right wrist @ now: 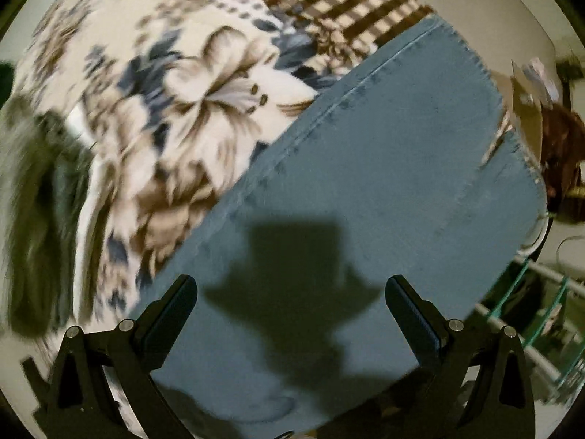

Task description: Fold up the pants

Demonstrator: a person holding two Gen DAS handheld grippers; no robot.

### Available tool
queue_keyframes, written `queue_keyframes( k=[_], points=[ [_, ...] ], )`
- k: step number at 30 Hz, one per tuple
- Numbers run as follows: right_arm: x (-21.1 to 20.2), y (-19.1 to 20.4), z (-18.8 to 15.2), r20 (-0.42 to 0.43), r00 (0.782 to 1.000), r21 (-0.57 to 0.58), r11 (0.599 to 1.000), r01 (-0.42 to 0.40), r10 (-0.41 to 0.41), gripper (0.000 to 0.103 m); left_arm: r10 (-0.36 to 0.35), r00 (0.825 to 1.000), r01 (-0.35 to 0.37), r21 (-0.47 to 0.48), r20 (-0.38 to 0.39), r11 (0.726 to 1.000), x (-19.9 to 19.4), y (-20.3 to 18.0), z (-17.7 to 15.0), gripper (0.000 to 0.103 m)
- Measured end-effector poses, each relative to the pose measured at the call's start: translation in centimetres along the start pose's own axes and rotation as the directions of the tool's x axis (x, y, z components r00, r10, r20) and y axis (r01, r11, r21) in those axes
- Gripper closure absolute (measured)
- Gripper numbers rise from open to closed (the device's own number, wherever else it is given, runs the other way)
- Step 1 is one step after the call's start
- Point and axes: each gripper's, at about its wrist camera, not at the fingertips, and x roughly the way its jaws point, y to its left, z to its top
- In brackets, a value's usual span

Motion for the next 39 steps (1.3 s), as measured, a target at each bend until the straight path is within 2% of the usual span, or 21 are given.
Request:
queue_keyframes(
  k=[3, 5, 7, 8, 9, 10, 11, 12, 13, 14, 15, 19, 23, 25, 26, 27, 28, 29, 32, 35, 39],
  points=[
    [3.1, 0.7, 2.4, -0.005, 1.000, 0.047, 0.999, 0.014, -0.013, 0.000, 0.016, 0.999, -0.017, -0.044, -0.033, 0.999, 3.1, -0.5, 1.4, 0.000],
    [5.0, 1.3, 3.8, -0.012, 1.000, 0.072, 0.997, 0.020, -0.020, 0.003, 0.034, 0.999, -0.035, -0.051, -0.022, 0.998, 4.4, -0.3, 1.6, 0.014],
    [6.6, 1.7, 4.7, -0.025, 0.999, 0.083, 0.996, 0.025, -0.023, 0.010, 0.013, 1.000, -0.012, -0.045, 0.023, 0.999, 4.7, 0.1, 1.3, 0.035],
    [7.3, 2.0, 5.1, -0.031, 0.999, 0.084, 0.996, 0.030, -0.027, 0.020, 0.001, 0.998, 0.001, -0.039, 0.055, 0.999, 4.4, 0.3, 1.1, 0.045],
    [7.8, 2.2, 5.4, -0.035, 0.999, 0.082, 0.996, 0.034, -0.031, 0.028, -0.007, 0.996, 0.010, -0.033, 0.086, 0.999, 4.1, 0.6, 0.8, 0.068],
    [8.2, 2.3, 5.6, -0.035, 0.999, 0.081, 0.996, 0.035, -0.032, 0.031, -0.007, 0.993, 0.010, -0.023, 0.116, 1.000, 3.6, 0.8, 0.3, 0.084],
    [8.3, 2.4, 5.7, -0.025, 0.999, 0.083, 0.996, 0.029, -0.027, 0.037, -0.012, 0.991, 0.014, -0.014, 0.135, 1.000, 3.2, 1.1, -0.1, 0.086],
    [8.3, 2.3, 5.6, -0.015, 1.000, 0.081, 0.996, 0.027, -0.026, 0.051, -0.033, 0.988, 0.034, -0.005, 0.149, 0.999, 2.9, 1.5, -0.6, 0.089],
    [8.0, 2.3, 5.5, -0.002, 1.000, 0.075, 0.997, 0.023, -0.023, 0.061, -0.052, 0.985, 0.052, 0.008, 0.165, 0.999, 2.5, 1.9, -1.0, 0.091],
    [7.6, 2.1, 5.4, 0.013, 1.000, 0.068, 0.998, 0.012, -0.013, 0.080, -0.083, 0.979, 0.080, 0.024, 0.188, 0.996, 2.1, 2.5, -1.7, 0.092],
    [7.1, 2.0, 5.1, 0.026, 1.000, 0.059, 0.998, 0.000, -0.002, 0.086, -0.115, 0.972, 0.110, 0.035, 0.206, 0.993, 1.7, 3.1, -2.3, 0.098],
    [4.5, 0.6, 3.2, 0.080, 0.995, 0.019, 0.998, -0.056, 0.054, 0.091, -0.194, 0.933, 0.167, 0.112, 0.302, 0.979, -1.3, 5.9, -6.8, 0.099],
    [1.2, -2.5, 0.0, 0.111, 0.986, -0.038, 0.992, -0.121, 0.124, 0.094, -0.259, 0.902, 0.217, 0.154, 0.346, 0.964, -3.3, 10.5, -13.2, 0.099],
    [-0.1, -4.9, -1.9, 0.111, 0.982, -0.059, 0.987, -0.150, 0.156, 0.095, -0.282, 0.894, 0.243, 0.151, 0.348, 0.958, -3.9, 13.8, -16.7, 0.100],
    [-0.3, -6.4, -2.6, 0.108, 0.980, -0.068, 0.985, -0.160, 0.167, 0.095, -0.288, 0.894, 0.251, 0.148, 0.344, 0.957, -4.5, 13.4, -16.8, 0.100],
    [-0.5, -7.6, -3.4, 0.105, 0.979, -0.075, 0.983, -0.167, 0.174, 0.095, -0.293, 0.893, 0.258, 0.144, 0.341, 0.955, -4.3, 14.4, -17.3, 0.100],
    [-0.9, -9.1, -4.3, 0.102, 0.978, -0.081, 0.982, -0.172, 0.180, 0.095, -0.301, 0.894, 0.270, 0.137, 0.333, 0.953, -3.9, 16.2, -19.4, 0.100],
    [-1.0, -10.8, -5.5, 0.101, 0.978, -0.087, 0.981, -0.176, 0.185, 0.095, -0.301, 0.895, 0.273, 0.128, 0.328, 0.953, -3.3, 16.1, -19.3, 0.100],
    [-1.6, -15.9, -8.5, 0.102, 0.977, -0.122, 0.977, -0.173, 0.186, 0.095, -0.302, 0.902, 0.285, 0.099, 0.308, 0.953, -1.7, 17.8, -23.6, 0.100],
    [-0.2, -19.0, -10.9, 0.101, 0.982, -0.158, 0.977, -0.143, 0.160, 0.095, -0.276, 0.920, 0.271, 0.059, 0.279, 0.961, 2.2, 18.7, -26.3, 0.100],
    [3.1, -21.9, -12.8, 0.084, 0.989, -0.185, 0.977, -0.105, 0.122, 0.096, -0.235, 0.941, 0.237, 0.021, 0.241, 0.971, 7.5, 19.2, -27.6, 0.100]
  ],
)
